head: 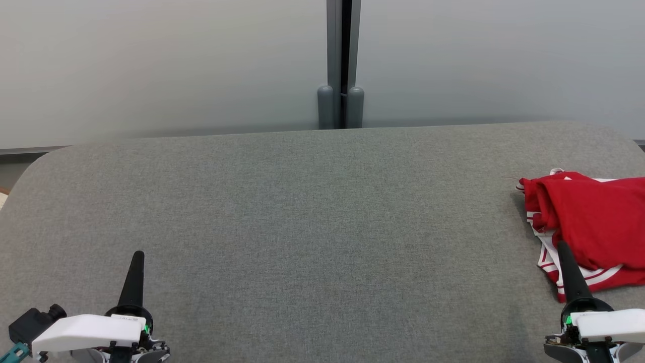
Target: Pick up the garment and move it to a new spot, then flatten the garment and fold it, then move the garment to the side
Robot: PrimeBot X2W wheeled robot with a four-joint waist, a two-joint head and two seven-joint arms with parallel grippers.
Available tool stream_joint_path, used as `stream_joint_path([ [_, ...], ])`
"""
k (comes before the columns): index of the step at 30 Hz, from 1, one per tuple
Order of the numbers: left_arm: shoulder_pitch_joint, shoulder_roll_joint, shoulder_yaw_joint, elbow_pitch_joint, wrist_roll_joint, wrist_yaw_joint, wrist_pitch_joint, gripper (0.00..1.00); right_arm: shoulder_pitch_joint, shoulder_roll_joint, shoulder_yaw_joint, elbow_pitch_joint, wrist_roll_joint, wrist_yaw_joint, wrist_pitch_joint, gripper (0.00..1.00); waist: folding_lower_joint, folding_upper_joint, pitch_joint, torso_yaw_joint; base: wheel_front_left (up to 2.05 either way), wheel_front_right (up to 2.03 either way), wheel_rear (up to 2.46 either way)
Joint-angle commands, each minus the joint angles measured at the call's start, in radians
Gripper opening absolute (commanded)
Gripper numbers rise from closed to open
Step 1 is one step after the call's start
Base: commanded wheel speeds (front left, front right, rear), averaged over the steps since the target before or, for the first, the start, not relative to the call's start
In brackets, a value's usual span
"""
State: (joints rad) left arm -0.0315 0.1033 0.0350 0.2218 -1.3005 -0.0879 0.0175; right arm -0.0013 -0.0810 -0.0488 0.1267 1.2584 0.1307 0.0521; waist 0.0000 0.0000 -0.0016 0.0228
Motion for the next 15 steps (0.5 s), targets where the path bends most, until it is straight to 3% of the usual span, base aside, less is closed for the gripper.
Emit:
stream_joint_path([
  [1, -0.030, 0.001, 0.011, -0.005, -0.019, -0.009, 0.005, 0.00, -0.020, -0.006, -0.002, 0.003, 0.025, 0.000, 0.002, 0.00, 0.0000, 0.0000, 0.000, -0.001, 0.00, 0.00, 0.00],
  [15, -0.049, -0.017, 0.035, 0.005, -0.119, -0.022, 0.037, 0.00, -0.050, -0.005, -0.010, 0.042, 0.150, 0.000, 0.011, 0.00, 0.0000, 0.0000, 0.002, -0.007, 0.00, 0.00, 0.00],
])
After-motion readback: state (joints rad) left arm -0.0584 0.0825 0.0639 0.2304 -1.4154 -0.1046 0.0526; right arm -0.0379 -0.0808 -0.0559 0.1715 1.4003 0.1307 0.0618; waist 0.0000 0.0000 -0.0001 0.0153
